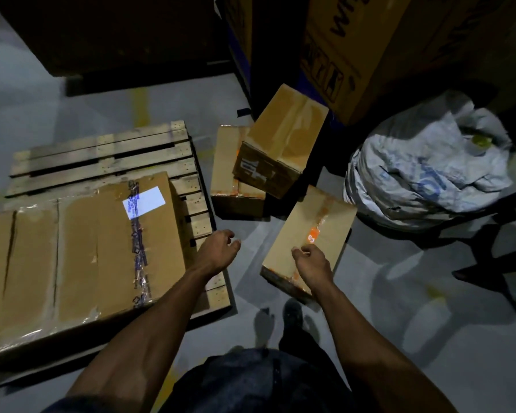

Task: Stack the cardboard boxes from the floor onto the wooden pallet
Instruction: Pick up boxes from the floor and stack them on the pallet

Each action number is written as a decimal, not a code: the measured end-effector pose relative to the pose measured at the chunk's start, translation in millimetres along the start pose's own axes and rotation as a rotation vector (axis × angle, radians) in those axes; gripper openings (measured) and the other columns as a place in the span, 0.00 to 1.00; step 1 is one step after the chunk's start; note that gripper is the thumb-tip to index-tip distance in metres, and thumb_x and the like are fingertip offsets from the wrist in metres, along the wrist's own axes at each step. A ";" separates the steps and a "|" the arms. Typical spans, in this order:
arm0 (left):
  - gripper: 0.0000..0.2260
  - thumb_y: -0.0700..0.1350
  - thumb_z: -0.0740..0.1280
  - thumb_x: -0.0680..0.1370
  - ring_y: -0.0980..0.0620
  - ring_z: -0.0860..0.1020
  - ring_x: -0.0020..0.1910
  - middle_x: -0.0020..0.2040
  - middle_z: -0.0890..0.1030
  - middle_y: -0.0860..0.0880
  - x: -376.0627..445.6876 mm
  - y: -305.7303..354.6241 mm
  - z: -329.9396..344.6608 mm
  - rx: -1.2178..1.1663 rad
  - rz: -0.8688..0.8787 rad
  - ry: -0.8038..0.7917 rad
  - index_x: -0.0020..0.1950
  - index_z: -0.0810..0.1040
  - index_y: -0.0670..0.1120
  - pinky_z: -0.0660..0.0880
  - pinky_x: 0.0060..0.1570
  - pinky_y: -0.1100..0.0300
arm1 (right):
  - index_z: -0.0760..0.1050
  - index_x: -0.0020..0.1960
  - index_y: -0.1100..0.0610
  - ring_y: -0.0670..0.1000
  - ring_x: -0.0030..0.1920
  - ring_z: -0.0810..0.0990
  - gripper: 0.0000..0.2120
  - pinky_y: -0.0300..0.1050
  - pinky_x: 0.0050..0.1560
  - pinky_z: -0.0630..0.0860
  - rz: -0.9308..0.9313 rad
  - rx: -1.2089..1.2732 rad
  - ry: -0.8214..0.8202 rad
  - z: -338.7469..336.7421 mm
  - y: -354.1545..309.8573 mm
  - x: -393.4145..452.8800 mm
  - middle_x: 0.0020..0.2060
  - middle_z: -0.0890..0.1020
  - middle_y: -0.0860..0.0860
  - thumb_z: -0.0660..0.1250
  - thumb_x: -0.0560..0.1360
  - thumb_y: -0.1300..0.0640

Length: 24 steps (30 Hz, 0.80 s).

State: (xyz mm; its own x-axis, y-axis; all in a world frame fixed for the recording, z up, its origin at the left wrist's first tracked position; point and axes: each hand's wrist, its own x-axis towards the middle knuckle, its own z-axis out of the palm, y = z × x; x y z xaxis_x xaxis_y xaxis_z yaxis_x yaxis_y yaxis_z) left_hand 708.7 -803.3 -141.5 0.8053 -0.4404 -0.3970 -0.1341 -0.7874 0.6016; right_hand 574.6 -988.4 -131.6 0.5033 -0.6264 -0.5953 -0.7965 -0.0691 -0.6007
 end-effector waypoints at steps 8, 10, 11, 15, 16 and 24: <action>0.20 0.53 0.63 0.82 0.44 0.79 0.59 0.62 0.80 0.42 78.1 72.3 -0.1 -0.122 -0.085 0.072 0.68 0.76 0.41 0.78 0.58 0.44 | 0.69 0.72 0.53 0.60 0.63 0.76 0.23 0.48 0.59 0.73 -0.106 -0.024 -0.074 -57.6 -58.4 106.4 0.66 0.76 0.56 0.62 0.81 0.44; 0.17 0.50 0.63 0.83 0.44 0.79 0.58 0.61 0.81 0.42 96.5 92.9 -3.9 -0.107 -0.077 0.106 0.68 0.76 0.41 0.78 0.58 0.44 | 0.69 0.73 0.53 0.60 0.64 0.75 0.24 0.48 0.58 0.72 -0.133 -0.022 -0.074 -69.9 -74.8 128.9 0.67 0.76 0.56 0.62 0.81 0.43; 0.17 0.50 0.63 0.83 0.44 0.79 0.57 0.60 0.81 0.42 105.8 102.0 -6.5 -0.115 -0.075 0.114 0.68 0.76 0.42 0.78 0.58 0.44 | 0.69 0.73 0.54 0.59 0.64 0.75 0.25 0.48 0.58 0.72 -0.144 -0.018 -0.073 -75.3 -82.8 138.7 0.68 0.75 0.55 0.62 0.81 0.43; 0.17 0.49 0.63 0.83 0.43 0.79 0.59 0.62 0.80 0.41 153.6 131.6 -23.2 -0.133 -0.080 0.132 0.69 0.74 0.42 0.78 0.59 0.45 | 0.66 0.76 0.54 0.60 0.67 0.73 0.27 0.52 0.61 0.73 -0.176 -0.017 -0.079 -90.9 -115.4 180.2 0.71 0.73 0.55 0.62 0.81 0.42; 0.18 0.49 0.63 0.84 0.42 0.78 0.60 0.63 0.80 0.40 168.3 137.8 -28.2 -0.126 -0.078 0.135 0.70 0.74 0.41 0.77 0.60 0.46 | 0.65 0.76 0.54 0.60 0.68 0.73 0.27 0.51 0.60 0.72 -0.178 -0.025 -0.073 -93.4 -123.9 191.8 0.71 0.73 0.55 0.62 0.82 0.42; 0.18 0.50 0.63 0.83 0.41 0.78 0.60 0.63 0.80 0.40 324.9 156.4 -59.1 -0.076 -0.080 0.109 0.68 0.76 0.41 0.72 0.53 0.56 | 0.67 0.74 0.53 0.59 0.62 0.76 0.34 0.53 0.58 0.74 -0.075 -0.023 -0.013 -94.5 -186.9 300.4 0.66 0.76 0.54 0.61 0.77 0.32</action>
State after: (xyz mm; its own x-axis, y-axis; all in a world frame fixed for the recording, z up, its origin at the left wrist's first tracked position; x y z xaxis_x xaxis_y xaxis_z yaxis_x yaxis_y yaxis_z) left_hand 983.5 -1044.1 -135.4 0.8700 -0.3246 -0.3710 -0.0258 -0.7816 0.6233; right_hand 843.0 -1237.1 -147.8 0.5665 -0.6082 -0.5560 -0.7636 -0.1338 -0.6317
